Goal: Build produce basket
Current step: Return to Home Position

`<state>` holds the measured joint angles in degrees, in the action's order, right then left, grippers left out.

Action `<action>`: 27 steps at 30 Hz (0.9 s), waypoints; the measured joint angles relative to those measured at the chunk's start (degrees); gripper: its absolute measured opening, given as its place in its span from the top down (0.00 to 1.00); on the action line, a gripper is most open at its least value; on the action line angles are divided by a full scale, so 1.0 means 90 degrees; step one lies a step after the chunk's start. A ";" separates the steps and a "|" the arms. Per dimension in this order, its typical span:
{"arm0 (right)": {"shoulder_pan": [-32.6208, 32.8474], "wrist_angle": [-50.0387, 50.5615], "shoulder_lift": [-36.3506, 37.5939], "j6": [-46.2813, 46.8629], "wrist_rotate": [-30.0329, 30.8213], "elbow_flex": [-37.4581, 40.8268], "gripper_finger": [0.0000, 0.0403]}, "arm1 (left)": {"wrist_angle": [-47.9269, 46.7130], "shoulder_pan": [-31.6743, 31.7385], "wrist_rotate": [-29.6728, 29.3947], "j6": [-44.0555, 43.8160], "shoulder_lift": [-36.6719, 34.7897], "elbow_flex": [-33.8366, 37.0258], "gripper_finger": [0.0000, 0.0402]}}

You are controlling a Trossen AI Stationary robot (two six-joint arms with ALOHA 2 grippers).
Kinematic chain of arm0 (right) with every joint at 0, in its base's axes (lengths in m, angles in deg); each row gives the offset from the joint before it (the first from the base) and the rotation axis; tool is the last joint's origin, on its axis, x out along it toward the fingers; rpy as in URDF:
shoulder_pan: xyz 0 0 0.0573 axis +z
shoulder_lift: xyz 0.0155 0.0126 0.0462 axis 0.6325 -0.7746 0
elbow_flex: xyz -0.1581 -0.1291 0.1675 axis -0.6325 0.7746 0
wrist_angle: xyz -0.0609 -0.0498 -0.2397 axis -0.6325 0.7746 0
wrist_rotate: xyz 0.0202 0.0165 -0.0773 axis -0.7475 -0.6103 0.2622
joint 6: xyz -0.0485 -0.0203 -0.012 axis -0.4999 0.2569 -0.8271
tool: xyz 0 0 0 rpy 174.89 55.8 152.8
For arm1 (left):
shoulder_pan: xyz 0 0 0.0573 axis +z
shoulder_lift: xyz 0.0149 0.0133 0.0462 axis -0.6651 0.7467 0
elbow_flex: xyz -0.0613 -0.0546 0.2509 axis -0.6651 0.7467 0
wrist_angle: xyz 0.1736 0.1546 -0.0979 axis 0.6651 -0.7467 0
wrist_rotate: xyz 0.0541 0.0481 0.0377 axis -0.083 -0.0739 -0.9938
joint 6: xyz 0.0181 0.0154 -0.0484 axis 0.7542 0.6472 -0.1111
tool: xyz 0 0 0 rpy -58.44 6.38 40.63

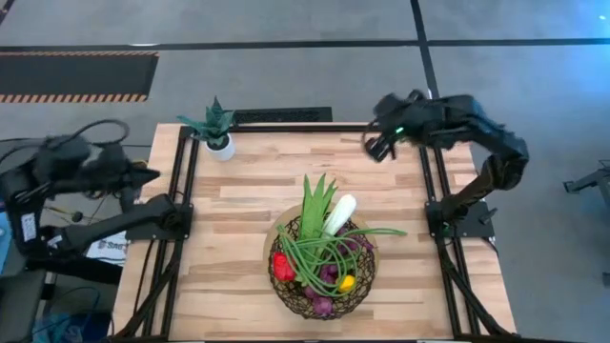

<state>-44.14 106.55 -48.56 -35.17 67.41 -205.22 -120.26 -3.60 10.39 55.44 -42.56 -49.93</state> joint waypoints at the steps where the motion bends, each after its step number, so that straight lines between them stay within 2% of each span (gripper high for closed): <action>1: -0.0051 0.0028 0.0151 -0.0014 0.0035 0.0000 0.99 | 0.0000 0.0017 0.0002 -0.0134 -0.0195 0.0002 1.00; 7: 0.0082 0.0011 0.1226 0.0093 0.0840 -0.0002 1.00 | 0.0005 0.0474 0.0286 -0.0532 -0.1158 0.0493 1.00; 10: 0.0359 -0.0140 0.1744 0.0179 0.0983 0.0199 1.00 | 0.0009 0.0867 0.0816 -0.0341 -0.1501 0.1139 1.00; 14: 0.0907 -0.0467 0.2388 0.0515 0.1168 0.0877 1.00 | 0.0134 0.1454 0.1761 0.0042 -0.2050 0.2187 1.00; 18: 0.1599 -0.0922 0.3099 0.1133 0.1725 0.2136 1.00 | 0.0937 0.1970 0.2519 -0.0088 -0.2868 0.3040 1.00; 21: 0.2080 -0.1505 0.3688 0.1488 0.2038 0.3347 1.00 | 0.1403 0.2363 0.2891 -0.0413 -0.3260 0.3347 1.00; 23: 0.2338 -0.2183 0.4103 0.1551 0.2398 0.4247 1.00 | 0.1067 0.2610 0.2624 -0.0224 -0.3170 0.3320 1.00; 27: 0.2774 -0.4154 0.4896 0.1086 0.3026 0.6066 1.00 | 0.1275 0.3277 0.2457 0.0103 -0.3224 0.3386 1.00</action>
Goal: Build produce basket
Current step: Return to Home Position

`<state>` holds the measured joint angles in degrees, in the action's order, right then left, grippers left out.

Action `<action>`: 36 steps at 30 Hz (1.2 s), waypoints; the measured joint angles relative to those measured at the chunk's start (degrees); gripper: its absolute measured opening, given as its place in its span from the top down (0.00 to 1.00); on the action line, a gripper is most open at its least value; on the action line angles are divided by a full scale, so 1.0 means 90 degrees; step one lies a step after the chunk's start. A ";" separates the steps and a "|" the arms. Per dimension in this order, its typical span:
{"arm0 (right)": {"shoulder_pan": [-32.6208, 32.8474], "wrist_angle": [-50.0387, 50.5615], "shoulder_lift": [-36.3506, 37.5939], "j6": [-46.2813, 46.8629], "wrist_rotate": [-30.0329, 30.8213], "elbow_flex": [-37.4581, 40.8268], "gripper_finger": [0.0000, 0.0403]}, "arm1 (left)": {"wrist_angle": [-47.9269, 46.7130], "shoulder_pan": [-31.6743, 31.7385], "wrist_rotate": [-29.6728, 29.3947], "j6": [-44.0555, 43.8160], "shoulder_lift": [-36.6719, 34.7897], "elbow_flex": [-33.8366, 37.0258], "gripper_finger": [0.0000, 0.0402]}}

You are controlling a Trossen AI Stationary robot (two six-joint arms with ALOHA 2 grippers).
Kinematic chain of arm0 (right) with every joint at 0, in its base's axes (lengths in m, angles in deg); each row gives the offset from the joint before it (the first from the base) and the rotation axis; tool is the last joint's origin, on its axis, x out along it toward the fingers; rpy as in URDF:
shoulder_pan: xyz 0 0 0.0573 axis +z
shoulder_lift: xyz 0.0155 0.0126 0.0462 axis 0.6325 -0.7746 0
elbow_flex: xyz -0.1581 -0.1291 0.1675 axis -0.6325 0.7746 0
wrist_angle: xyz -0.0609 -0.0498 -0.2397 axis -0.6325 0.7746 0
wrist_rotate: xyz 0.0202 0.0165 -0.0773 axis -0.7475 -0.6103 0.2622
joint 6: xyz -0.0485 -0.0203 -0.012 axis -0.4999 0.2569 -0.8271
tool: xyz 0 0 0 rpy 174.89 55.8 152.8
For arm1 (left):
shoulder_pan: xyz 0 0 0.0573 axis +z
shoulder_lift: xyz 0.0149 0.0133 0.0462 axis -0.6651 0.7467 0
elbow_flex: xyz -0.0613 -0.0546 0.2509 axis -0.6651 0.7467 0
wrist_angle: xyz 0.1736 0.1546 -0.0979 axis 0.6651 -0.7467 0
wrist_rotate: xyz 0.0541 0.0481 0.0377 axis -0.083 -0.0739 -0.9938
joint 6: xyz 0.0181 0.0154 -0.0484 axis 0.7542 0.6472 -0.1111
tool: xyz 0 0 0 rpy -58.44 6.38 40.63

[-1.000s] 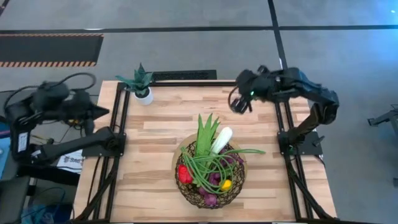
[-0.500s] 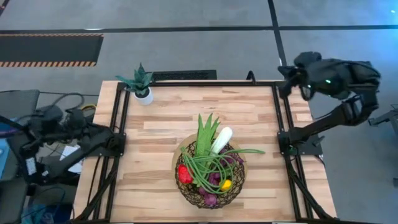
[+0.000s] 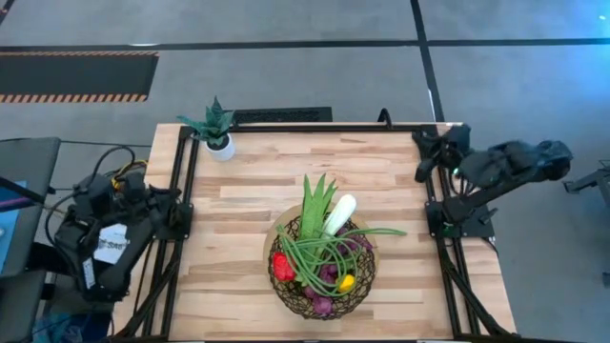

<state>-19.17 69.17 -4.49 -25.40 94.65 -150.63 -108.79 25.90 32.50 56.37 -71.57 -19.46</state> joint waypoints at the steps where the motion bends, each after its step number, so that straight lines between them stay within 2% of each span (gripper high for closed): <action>1: 0.0078 -0.0518 0.0208 -0.0162 0.0026 0.0414 1.00 | 0.0051 0.0154 -0.0061 0.0072 -0.0018 -0.0019 1.00; 4: 0.0204 -0.1745 0.0792 -0.0394 0.0032 0.1516 1.00 | 0.0044 0.0562 -0.0446 0.0286 -0.0017 -0.0056 1.00; 7: 0.0275 -0.2707 0.1372 -0.0546 0.0043 0.2358 1.00 | 0.0054 0.0916 -0.0429 0.0371 -0.0016 -0.0057 1.00; 12: 0.0302 -0.4195 0.1914 -0.1438 0.0104 0.3075 1.00 | 0.0388 0.1300 -0.0152 0.0458 -0.0016 -0.0059 1.00; 15: 0.0283 -0.4772 0.1921 -0.2026 0.0104 0.3136 1.00 | 0.0451 0.1493 0.0363 0.0716 -0.0016 -0.0059 1.00; 17: 0.0257 -0.5091 0.1907 -0.2328 0.0104 0.3134 1.00 | 0.0308 0.1636 0.0459 0.0959 -0.0016 -0.0059 1.00; 20: 0.0252 -0.5335 0.1765 -0.2460 0.0134 0.3129 1.00 | -0.0368 0.1697 0.0822 0.1528 -0.0014 -0.0059 1.00; 24: 0.0254 -0.5374 0.1467 -0.2271 0.0291 0.3131 1.00 | -0.1305 0.1593 0.1661 0.2090 -0.0018 -0.0062 1.00; 32: 0.0254 -0.5443 0.0932 -0.1854 0.0457 0.2970 1.00 | -0.0369 0.1185 0.1331 0.2355 -0.0006 -0.0080 1.00; 36: 0.0254 -0.5518 0.0698 -0.1885 0.0864 0.2715 1.00 | -0.0051 0.0472 0.1189 0.2315 0.0006 -0.0079 1.00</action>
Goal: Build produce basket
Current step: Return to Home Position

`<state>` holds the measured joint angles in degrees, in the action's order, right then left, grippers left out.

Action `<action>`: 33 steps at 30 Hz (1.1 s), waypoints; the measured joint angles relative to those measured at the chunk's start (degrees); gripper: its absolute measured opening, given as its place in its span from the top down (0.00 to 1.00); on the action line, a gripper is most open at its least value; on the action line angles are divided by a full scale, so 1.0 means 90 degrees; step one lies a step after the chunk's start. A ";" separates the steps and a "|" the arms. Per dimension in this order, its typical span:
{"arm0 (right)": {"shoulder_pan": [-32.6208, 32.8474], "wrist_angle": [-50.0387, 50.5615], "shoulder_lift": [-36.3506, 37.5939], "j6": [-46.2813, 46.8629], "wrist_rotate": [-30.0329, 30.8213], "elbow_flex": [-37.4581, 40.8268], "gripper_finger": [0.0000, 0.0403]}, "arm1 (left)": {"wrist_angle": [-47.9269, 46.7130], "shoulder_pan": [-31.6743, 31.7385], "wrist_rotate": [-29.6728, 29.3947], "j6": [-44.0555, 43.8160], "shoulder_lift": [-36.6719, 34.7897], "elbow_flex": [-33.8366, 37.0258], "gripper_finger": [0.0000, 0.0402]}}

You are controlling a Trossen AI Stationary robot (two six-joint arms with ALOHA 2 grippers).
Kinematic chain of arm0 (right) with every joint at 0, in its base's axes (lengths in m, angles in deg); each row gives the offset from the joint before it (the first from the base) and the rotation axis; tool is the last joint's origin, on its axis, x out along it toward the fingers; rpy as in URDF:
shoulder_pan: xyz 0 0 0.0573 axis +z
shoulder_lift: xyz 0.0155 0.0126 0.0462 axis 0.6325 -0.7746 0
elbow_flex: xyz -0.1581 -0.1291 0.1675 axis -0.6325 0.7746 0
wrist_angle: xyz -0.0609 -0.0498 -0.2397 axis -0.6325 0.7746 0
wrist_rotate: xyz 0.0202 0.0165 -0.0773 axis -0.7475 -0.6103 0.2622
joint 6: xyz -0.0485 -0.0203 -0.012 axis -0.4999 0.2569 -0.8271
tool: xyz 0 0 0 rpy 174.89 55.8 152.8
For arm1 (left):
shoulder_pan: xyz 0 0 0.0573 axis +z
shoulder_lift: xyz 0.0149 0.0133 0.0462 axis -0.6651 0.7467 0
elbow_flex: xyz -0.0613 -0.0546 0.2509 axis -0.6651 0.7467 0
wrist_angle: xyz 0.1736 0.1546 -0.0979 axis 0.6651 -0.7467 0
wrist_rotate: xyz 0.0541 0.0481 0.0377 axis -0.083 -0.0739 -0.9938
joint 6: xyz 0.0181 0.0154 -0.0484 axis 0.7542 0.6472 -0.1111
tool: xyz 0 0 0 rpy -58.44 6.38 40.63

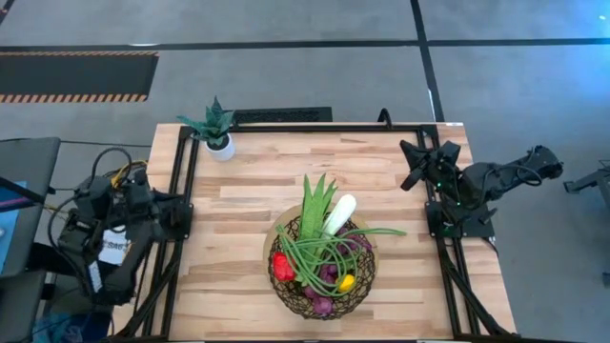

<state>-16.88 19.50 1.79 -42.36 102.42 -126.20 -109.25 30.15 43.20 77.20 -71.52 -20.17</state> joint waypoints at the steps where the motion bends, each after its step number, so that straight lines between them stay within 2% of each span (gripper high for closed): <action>1: 0.0000 -0.0007 -0.0067 0.0000 0.0136 -0.0072 1.00 | -0.0009 -0.0270 -0.0094 0.0082 0.0000 0.0000 1.00; 3: -0.0001 -0.0024 -0.0163 0.0000 0.0309 -0.0183 1.00 | -0.0120 -0.0916 -0.0722 0.0356 0.0002 0.0000 1.00; 7: -0.0041 -0.0402 -0.0449 -0.0002 0.0523 -0.0325 1.00 | -0.0508 -0.2399 -0.2647 0.0784 0.0002 0.0000 1.00; 10: -0.0152 -0.0672 -0.0689 -0.0004 0.0627 -0.0361 1.00 | -0.0639 -0.3415 -0.3603 0.0517 0.0002 0.0005 1.00; 13: -0.0318 -0.0753 -0.0897 -0.0006 0.0628 -0.0435 1.00 | -0.0141 -0.4259 -0.3716 -0.0607 -0.0010 0.0030 1.00; 16: -0.0497 -0.0734 -0.1100 -0.0042 0.0591 -0.0500 1.00 | 0.0892 -0.4715 -0.3819 -0.1186 -0.0015 0.0029 1.00; 21: -0.0790 -0.0715 -0.1257 -0.0377 0.0269 -0.0550 1.00 | 0.2275 -0.4819 -0.4434 -0.1132 -0.0015 0.0052 1.00; 24: -0.0957 -0.0746 -0.1244 -0.0544 -0.0026 -0.0550 1.00 | 0.2871 -0.4819 -0.4486 -0.1321 -0.0019 0.0259 1.00; 28: -0.1274 -0.0735 -0.1196 -0.0744 -0.0888 -0.0550 1.00 | 0.3763 -0.4819 -0.4304 -0.1747 -0.0019 0.1088 1.00; 33: -0.1767 -0.1346 -0.1121 -0.1503 -0.2654 -0.0490 1.00 | 0.5737 -0.4819 -0.3546 -0.2490 -0.0017 0.2517 1.00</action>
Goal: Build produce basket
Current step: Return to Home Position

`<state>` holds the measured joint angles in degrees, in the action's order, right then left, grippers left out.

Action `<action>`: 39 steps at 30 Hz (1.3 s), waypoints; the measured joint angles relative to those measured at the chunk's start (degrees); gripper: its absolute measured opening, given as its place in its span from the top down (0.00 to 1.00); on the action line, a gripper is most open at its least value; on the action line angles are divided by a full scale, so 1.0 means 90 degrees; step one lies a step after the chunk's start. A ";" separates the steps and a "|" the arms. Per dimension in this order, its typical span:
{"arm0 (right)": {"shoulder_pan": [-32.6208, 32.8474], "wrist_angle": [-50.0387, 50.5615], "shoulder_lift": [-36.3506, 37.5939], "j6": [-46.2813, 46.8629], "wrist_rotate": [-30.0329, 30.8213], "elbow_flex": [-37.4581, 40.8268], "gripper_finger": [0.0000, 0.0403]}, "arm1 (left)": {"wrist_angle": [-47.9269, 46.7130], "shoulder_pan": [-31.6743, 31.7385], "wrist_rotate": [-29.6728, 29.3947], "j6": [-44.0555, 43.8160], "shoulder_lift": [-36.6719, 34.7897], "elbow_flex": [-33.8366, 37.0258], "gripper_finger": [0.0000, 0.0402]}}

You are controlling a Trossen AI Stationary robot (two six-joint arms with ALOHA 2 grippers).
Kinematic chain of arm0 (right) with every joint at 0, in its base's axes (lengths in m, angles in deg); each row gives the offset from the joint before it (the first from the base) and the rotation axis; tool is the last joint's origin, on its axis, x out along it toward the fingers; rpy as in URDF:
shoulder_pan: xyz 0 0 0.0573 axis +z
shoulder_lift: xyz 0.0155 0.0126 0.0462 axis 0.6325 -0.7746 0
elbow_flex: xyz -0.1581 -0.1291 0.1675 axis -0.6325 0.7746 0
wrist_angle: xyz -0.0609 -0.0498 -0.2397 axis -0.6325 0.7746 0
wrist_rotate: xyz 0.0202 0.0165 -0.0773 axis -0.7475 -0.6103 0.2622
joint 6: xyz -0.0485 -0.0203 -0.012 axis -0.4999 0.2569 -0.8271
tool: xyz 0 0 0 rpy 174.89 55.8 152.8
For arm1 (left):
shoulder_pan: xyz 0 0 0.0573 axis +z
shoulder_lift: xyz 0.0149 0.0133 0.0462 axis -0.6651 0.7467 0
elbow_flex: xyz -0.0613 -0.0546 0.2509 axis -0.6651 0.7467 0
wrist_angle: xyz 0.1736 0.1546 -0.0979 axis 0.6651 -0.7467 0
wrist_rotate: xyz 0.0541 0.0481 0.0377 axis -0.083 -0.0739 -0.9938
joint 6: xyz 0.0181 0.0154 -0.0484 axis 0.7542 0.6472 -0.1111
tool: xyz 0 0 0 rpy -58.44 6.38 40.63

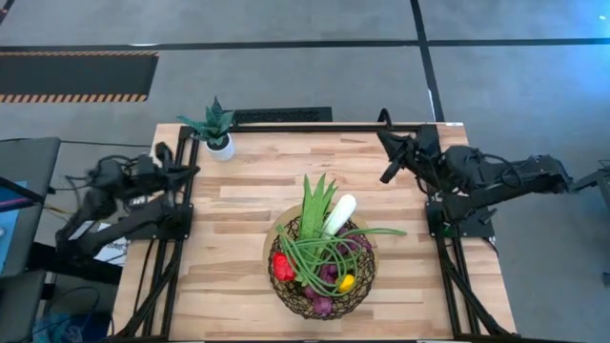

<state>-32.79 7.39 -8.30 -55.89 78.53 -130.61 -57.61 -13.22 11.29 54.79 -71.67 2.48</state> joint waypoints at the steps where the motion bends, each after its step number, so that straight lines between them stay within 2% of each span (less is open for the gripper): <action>1: -0.0112 -0.0221 0.0058 -0.0283 -0.0454 0.0045 1.00 | 0.0329 0.0000 0.0057 -0.0137 0.0000 0.0181 1.00; 3: -0.0338 -0.0592 0.0222 -0.0676 -0.1111 0.0092 1.00 | 0.0697 0.0000 0.0087 -0.0341 -0.0002 0.0367 1.00; 5: -0.0545 -0.0632 0.0522 -0.0809 -0.1296 0.0205 1.00 | 0.0762 0.0000 0.0082 -0.0365 -0.0006 0.0375 1.00; 9: -0.0759 -0.0001 0.1521 -0.0556 -0.1232 0.0738 1.00 | 0.0732 0.0000 0.0078 -0.0499 -0.0007 0.0255 1.00; 13: -0.0819 0.0835 0.2662 0.0178 -0.0785 0.1473 1.00 | 0.0557 0.0000 0.0074 -0.0656 -0.0007 0.0237 1.00; 16: -0.0822 0.1020 0.3428 0.0450 -0.0721 0.2020 1.00 | 0.0567 0.0000 0.0147 -0.0982 -0.0007 0.0281 1.00; 19: -0.0817 0.0990 0.4115 0.0359 -0.0703 0.2394 1.00 | 0.1381 0.0000 0.0424 -0.1263 -0.0007 0.0554 1.00; 24: -0.0818 0.1462 0.4950 0.0326 -0.0624 0.2618 1.00 | 0.2538 -0.0028 0.0394 -0.1736 -0.0002 0.1476 1.00; 28: -0.0802 0.2159 0.5149 0.0634 -0.0642 0.2725 1.00 | 0.3248 -0.0238 0.0098 -0.1987 0.0002 0.2175 1.00; 31: -0.0805 0.2627 0.5121 0.1011 -0.0734 0.2798 1.00 | 0.3442 -0.0431 -0.0209 -0.1862 0.0003 0.2315 1.00; 35: -0.0802 0.3164 0.4959 0.1708 -0.0834 0.2888 1.00 | 0.3142 -0.0607 -0.0361 -0.1644 0.0005 0.2311 1.00; 39: -0.0799 0.3623 0.4617 0.2485 -0.1133 0.2886 1.00 | 0.2302 -0.0825 -0.0752 -0.1743 0.0027 0.2311 1.00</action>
<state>-39.98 40.00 33.25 -33.52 68.34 -104.64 -36.90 -20.65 4.51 39.11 -71.43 23.28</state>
